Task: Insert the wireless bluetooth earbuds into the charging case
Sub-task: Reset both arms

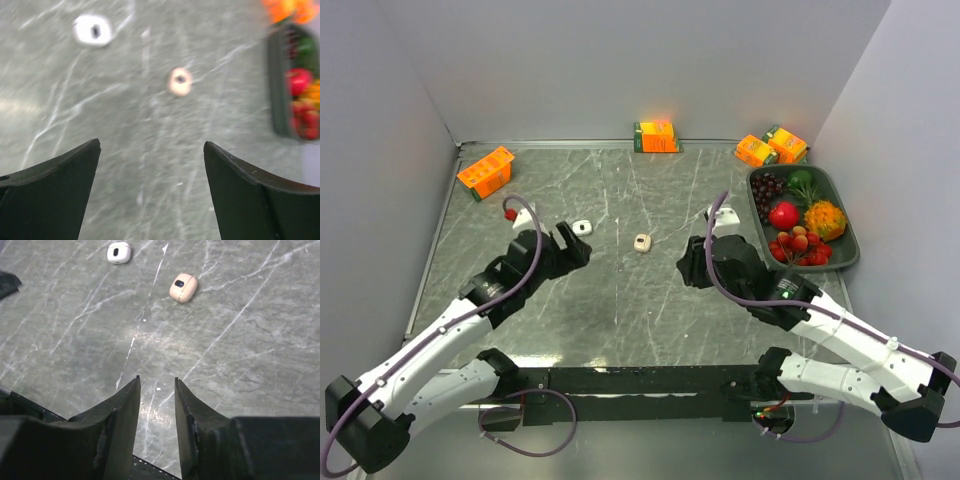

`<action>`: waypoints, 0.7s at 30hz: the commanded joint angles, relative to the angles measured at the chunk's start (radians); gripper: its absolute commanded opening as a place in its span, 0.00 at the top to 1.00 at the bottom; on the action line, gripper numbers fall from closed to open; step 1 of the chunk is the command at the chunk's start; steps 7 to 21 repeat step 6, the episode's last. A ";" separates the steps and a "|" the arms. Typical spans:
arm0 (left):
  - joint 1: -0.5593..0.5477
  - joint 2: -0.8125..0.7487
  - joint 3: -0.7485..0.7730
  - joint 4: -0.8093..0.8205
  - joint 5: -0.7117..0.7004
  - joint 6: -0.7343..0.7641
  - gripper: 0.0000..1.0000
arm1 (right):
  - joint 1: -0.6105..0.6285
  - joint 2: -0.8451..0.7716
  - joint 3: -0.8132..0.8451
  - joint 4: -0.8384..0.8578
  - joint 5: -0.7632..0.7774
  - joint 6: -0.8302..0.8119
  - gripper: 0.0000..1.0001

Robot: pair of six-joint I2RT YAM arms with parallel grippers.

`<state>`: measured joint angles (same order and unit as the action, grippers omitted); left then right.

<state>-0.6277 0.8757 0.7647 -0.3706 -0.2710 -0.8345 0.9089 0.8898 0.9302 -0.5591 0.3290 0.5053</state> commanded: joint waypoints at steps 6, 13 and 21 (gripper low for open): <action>-0.001 -0.098 -0.100 0.009 -0.089 -0.019 0.10 | -0.005 -0.026 -0.024 0.044 0.008 -0.008 0.39; -0.001 -0.098 -0.100 0.009 -0.089 -0.019 0.10 | -0.005 -0.026 -0.024 0.044 0.008 -0.008 0.39; -0.001 -0.098 -0.100 0.009 -0.089 -0.019 0.10 | -0.005 -0.026 -0.024 0.044 0.008 -0.008 0.39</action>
